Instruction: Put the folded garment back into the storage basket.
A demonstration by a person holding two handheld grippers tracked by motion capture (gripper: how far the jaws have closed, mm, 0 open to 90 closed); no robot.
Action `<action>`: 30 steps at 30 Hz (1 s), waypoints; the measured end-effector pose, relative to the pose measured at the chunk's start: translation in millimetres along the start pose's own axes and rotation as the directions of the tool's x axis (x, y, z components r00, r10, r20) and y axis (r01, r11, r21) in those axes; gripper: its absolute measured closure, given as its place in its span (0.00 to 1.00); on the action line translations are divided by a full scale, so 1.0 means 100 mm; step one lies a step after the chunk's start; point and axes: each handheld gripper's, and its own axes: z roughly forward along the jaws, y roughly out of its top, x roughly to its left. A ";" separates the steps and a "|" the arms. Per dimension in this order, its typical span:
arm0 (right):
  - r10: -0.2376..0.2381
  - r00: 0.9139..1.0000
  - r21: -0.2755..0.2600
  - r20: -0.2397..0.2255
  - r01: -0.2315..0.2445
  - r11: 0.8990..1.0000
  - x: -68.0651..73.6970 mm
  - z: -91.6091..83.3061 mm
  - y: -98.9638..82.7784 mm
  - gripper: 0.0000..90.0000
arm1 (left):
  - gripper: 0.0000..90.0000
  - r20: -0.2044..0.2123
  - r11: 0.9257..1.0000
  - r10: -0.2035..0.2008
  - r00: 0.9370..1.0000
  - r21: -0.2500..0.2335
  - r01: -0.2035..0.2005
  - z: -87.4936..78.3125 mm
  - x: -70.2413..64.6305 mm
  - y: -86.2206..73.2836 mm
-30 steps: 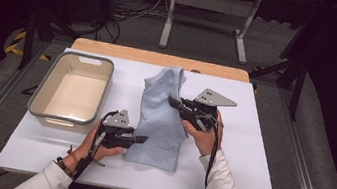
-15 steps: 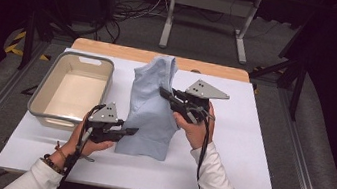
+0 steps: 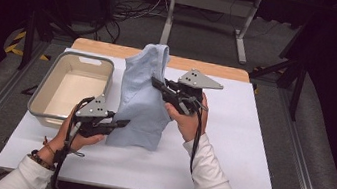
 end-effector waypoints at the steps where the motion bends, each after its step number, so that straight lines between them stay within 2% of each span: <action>1: 0.003 1.000 -0.003 -0.003 -0.003 1.000 0.00 0.02 0.02 0.91 | 0.84 -0.004 1.000 -0.003 1.000 0.000 0.003 -0.02 0.01 0.00; 11: -0.008 1.000 -0.010 -0.007 0.008 1.000 0.06 0.23 0.16 0.91 | 0.84 -0.048 1.000 -0.002 0.999 -0.006 0.002 -0.18 0.09 0.02; 22: 0.015 0.999 -0.012 -0.032 -0.015 1.000 0.11 0.41 0.26 0.91 | 0.84 -0.106 1.000 0.021 0.994 0.001 -0.021 -0.40 0.16 0.03; 30: 0.012 0.999 -0.022 -0.038 -0.013 1.000 0.17 0.54 0.33 0.91 | 0.84 -0.134 1.000 0.011 0.991 0.009 -0.010 -0.55 0.23 0.04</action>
